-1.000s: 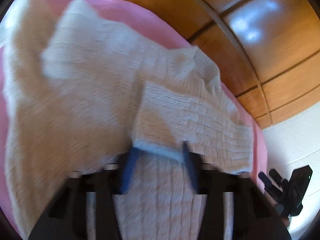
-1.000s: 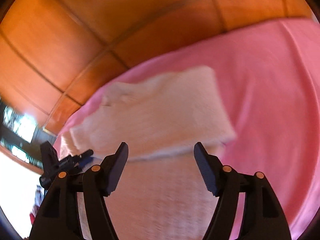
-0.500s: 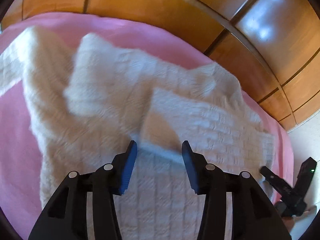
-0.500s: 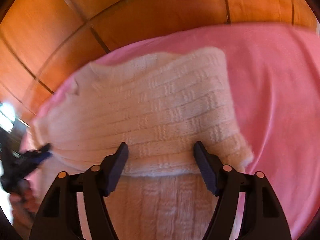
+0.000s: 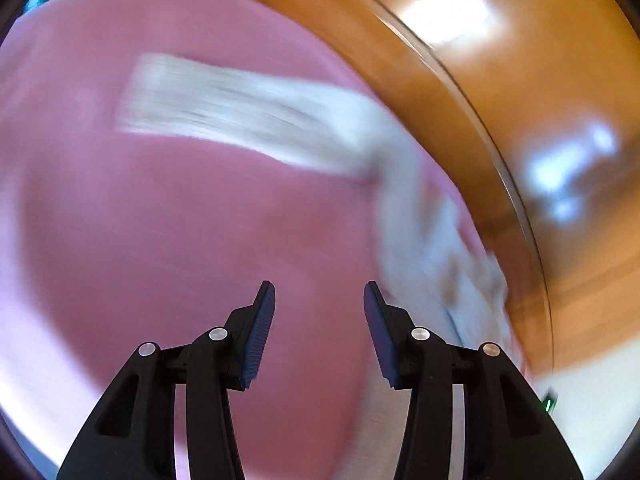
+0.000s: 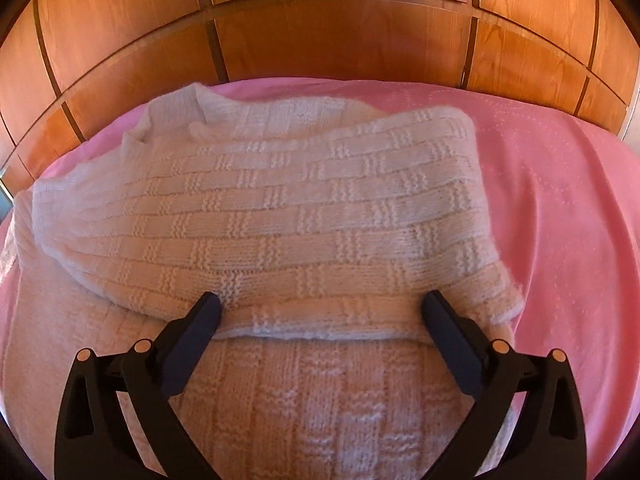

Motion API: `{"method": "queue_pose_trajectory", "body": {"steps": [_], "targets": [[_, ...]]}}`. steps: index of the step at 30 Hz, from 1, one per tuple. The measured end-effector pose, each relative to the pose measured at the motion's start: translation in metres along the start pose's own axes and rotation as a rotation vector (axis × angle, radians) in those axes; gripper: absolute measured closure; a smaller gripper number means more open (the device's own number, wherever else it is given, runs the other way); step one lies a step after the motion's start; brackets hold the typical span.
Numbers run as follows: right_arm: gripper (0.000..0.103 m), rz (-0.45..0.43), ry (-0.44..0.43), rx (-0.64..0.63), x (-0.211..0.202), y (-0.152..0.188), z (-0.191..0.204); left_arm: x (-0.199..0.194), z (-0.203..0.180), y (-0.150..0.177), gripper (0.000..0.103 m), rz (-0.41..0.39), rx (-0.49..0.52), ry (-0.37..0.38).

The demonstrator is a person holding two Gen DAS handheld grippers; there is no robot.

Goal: Fold small clothes

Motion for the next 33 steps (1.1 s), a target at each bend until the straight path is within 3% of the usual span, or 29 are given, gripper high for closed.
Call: {"method": "queue_pose_trajectory", "body": {"steps": [4, 8, 11, 13, 14, 16, 20, 24, 29, 33], "targets": [[0.002, -0.012, 0.004, -0.005, 0.000, 0.001, 0.001, -0.022, 0.076, -0.029, 0.058, -0.087, -0.216, -0.073], [0.002, -0.023, 0.016, -0.015, 0.001, 0.003, 0.004, -0.012, 0.100, -0.053, 0.058, -0.102, -0.282, -0.086], [0.002, -0.027, 0.020, -0.018, 0.002, 0.002, 0.006, 0.002, 0.105, -0.070, 0.058, -0.114, -0.269, -0.108], [0.002, -0.029, 0.025, -0.020, 0.003, 0.003, 0.007, 0.013, 0.104, -0.080, 0.070, -0.112, -0.249, -0.126], [0.002, -0.030, 0.027, -0.022, 0.003, 0.003, 0.007, 0.018, 0.102, -0.083, 0.096, -0.100, -0.227, -0.135], [0.002, -0.031, 0.029, -0.023, 0.004, 0.003, 0.007, 0.022, 0.105, -0.094, 0.099, -0.087, -0.214, -0.163], [0.002, -0.032, 0.025, -0.022, 0.004, 0.003, 0.007, -0.011, 0.089, -0.122, 0.099, -0.164, -0.164, -0.162], [0.002, -0.034, 0.019, -0.019, 0.004, 0.004, 0.006, -0.079, 0.065, -0.165, 0.099, -0.295, -0.096, -0.166], [0.002, -0.038, 0.010, -0.013, 0.003, 0.003, 0.005, -0.139, 0.019, -0.198, 0.099, -0.375, 0.001, -0.141], [0.002, -0.040, 0.000, -0.006, 0.002, 0.003, 0.004, -0.166, -0.048, -0.206, 0.099, -0.422, 0.056, -0.019]]}}
Point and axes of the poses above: each gripper's, at about its wrist camera, not at the fingertips, and x roughly the way its jaws point, z to its left, y to its underside, the point moved 8 cm from there along x, roughly the way its jaws point, and after that the axes turned 13 degrees about x, right-handed, at the moved point
